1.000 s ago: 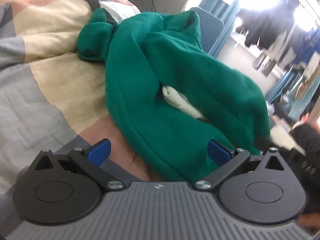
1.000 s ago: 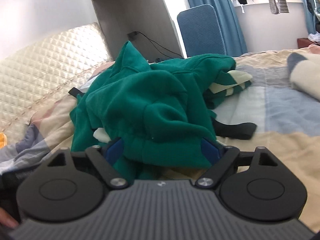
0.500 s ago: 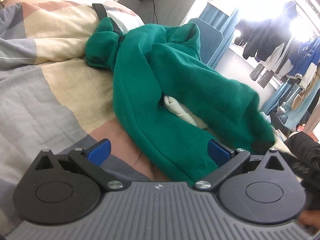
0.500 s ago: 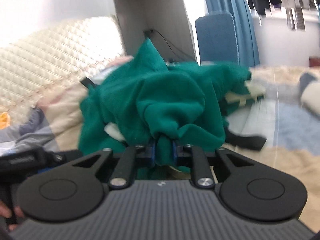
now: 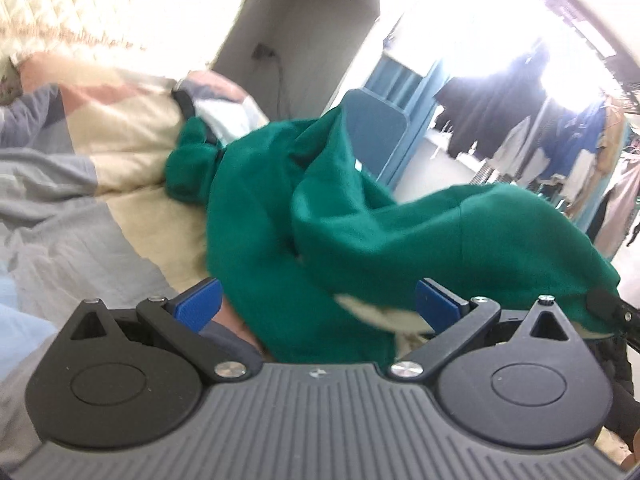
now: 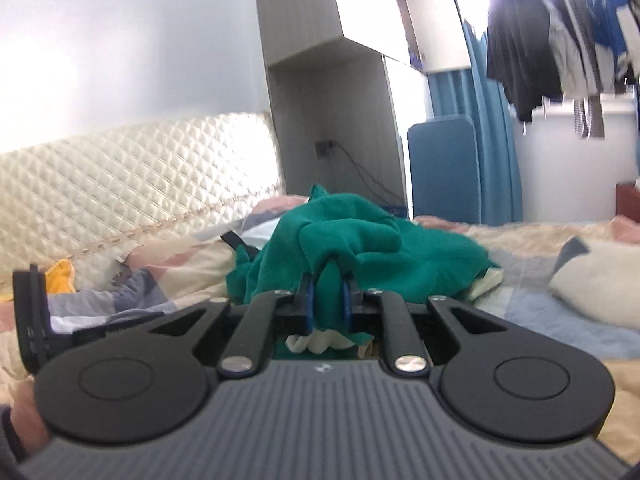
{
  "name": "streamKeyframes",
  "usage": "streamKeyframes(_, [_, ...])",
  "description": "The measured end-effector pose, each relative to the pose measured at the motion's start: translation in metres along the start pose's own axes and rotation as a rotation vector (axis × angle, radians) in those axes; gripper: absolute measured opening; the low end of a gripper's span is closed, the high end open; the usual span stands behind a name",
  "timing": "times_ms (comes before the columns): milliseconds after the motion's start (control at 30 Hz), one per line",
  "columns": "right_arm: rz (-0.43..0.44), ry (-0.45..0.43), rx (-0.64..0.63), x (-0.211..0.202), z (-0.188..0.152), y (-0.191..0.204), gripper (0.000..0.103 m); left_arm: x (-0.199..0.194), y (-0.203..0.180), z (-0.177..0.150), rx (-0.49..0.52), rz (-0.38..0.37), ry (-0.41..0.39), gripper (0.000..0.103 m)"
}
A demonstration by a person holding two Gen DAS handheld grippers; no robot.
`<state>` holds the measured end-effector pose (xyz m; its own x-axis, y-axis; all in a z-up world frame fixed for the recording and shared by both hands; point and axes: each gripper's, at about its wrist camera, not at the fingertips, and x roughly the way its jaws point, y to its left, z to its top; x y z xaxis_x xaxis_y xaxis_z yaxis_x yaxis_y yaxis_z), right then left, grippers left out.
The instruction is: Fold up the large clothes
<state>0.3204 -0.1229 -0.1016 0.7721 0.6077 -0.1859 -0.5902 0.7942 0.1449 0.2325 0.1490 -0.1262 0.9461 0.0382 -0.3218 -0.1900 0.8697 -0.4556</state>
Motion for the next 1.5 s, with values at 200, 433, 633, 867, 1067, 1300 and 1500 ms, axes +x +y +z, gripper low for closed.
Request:
streamKeyframes(200, [0.011,-0.063,-0.058,-0.076,0.004,0.014,0.016,-0.067,-0.022,0.0,-0.005,-0.046,-0.034,0.103])
streamKeyframes(433, [0.051,-0.062,-0.031,-0.135,-0.005,0.02,0.016,-0.117,-0.025,-0.002,-0.045,-0.065,-0.057,0.103])
streamKeyframes(633, [-0.04,0.21,0.027,-0.116,-0.039,0.01,0.018,-0.122,-0.02,-0.005,-0.035,-0.057,-0.05,0.103])
streamKeyframes(867, [-0.052,0.296,0.142,-0.099,-0.041,-0.005,0.038,-0.098,-0.017,-0.008,0.014,-0.031,0.059,0.103])
streamKeyframes(1067, [-0.061,0.195,0.258,-0.121,-0.035,-0.017,0.081,-0.067,0.0,-0.003,-0.01,-0.03,0.171,0.103])
streamKeyframes(1300, [-0.157,0.297,0.32,-0.08,-0.027,-0.044,0.081,-0.011,0.009,-0.003,0.027,0.034,0.219,0.103])
streamKeyframes(1500, [-0.218,0.377,0.502,-0.014,-0.027,-0.085,0.08,0.031,0.018,-0.008,0.003,0.039,0.235,0.102])
